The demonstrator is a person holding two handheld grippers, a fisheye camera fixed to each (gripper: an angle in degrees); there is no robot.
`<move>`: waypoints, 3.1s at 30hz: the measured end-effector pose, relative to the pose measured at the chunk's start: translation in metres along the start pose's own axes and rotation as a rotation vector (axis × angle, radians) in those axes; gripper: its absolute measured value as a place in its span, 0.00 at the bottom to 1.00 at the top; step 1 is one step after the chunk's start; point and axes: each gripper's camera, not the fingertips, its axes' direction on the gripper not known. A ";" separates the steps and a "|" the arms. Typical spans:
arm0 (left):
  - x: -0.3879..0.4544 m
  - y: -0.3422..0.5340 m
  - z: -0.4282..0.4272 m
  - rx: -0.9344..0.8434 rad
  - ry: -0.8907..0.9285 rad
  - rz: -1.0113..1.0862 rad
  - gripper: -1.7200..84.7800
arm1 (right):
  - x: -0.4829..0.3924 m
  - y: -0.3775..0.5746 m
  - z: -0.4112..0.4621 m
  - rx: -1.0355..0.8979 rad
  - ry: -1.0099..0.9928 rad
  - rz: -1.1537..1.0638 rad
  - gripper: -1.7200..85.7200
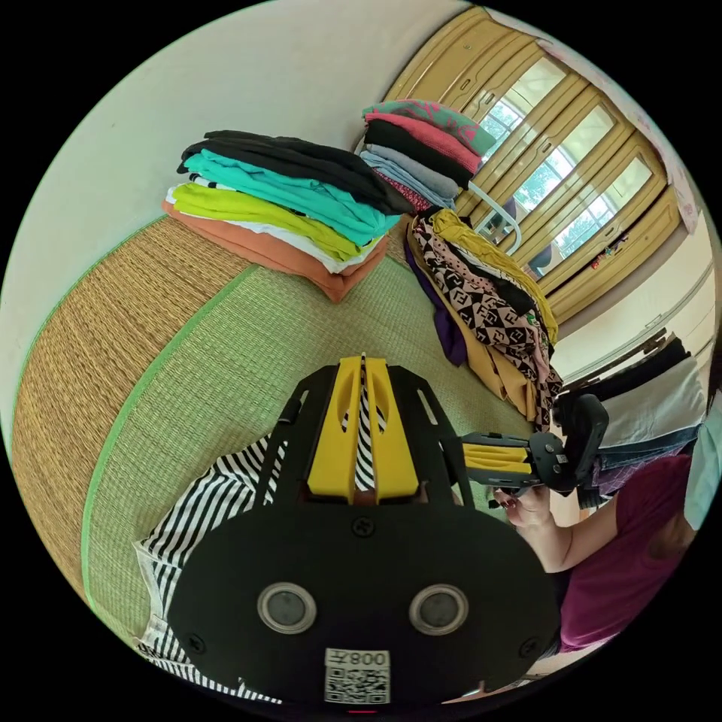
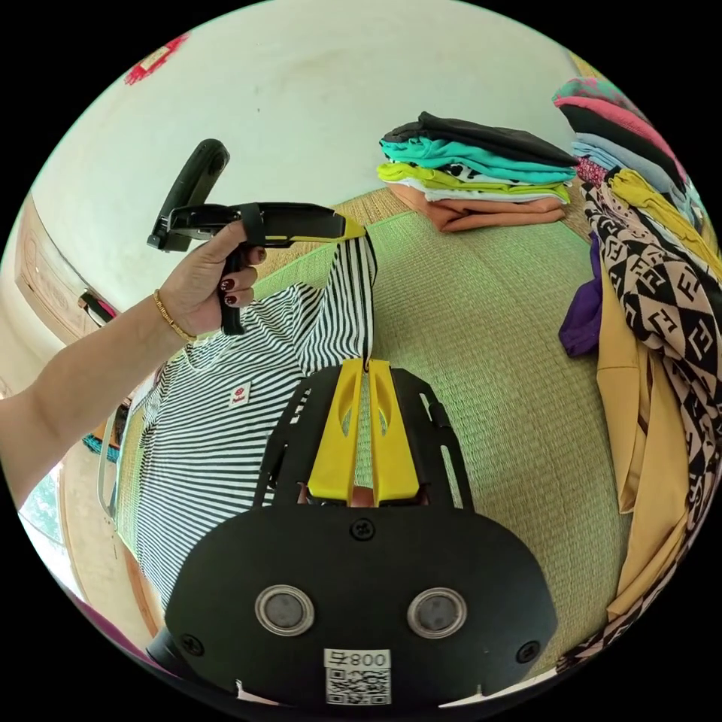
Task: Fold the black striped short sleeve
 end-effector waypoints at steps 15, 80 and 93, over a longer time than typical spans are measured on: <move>-0.096 0.114 -0.061 0.061 -0.007 -0.254 0.04 | -0.023 -0.012 0.023 -0.191 -0.318 -0.310 0.03; -0.093 0.222 -0.150 -0.002 -0.164 -0.336 0.06 | -0.065 -0.053 0.091 -0.345 -0.132 -0.431 0.04; -0.078 0.231 -0.171 0.030 -0.090 -0.303 0.06 | -0.029 -0.061 0.064 -0.323 -0.349 -0.393 0.02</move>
